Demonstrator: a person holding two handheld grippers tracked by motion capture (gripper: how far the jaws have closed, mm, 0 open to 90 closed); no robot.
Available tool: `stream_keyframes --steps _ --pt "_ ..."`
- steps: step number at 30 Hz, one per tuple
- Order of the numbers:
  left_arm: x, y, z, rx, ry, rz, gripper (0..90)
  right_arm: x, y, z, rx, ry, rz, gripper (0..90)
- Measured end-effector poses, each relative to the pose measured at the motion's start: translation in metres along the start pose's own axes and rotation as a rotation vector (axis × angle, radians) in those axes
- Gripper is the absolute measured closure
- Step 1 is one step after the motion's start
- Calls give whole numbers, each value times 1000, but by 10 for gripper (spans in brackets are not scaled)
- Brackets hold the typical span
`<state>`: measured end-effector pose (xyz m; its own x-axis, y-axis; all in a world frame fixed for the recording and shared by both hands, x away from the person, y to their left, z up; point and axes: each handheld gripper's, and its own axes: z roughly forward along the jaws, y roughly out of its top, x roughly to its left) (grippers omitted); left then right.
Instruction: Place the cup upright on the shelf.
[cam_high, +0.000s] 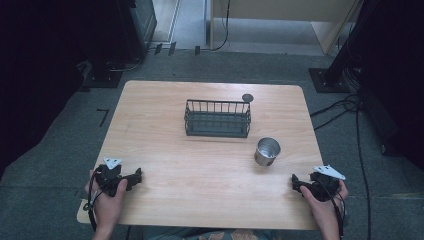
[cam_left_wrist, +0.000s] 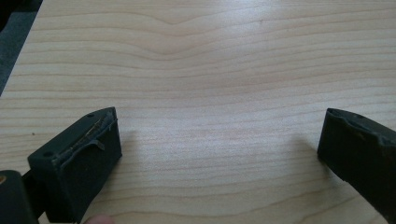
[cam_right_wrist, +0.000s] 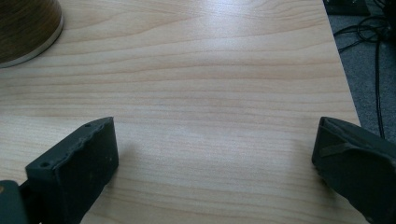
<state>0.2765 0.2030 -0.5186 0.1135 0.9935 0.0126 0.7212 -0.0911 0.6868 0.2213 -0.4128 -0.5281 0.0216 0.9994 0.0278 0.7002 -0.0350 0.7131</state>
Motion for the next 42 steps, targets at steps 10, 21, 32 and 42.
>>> stream_keyframes --steps 10,21,32,42 --pt "0 0 0 0 0 0 0 3 1 -2 5 -4 5 0" --pt "0 0 0 0 0 0 0 16 8 -10 -32 41 6 0" --pt "0 0 0 0 0 0 0 35 13 -13 -63 105 1 0" --pt "0 0 0 0 0 0 0 51 22 -9 -77 165 2 0"
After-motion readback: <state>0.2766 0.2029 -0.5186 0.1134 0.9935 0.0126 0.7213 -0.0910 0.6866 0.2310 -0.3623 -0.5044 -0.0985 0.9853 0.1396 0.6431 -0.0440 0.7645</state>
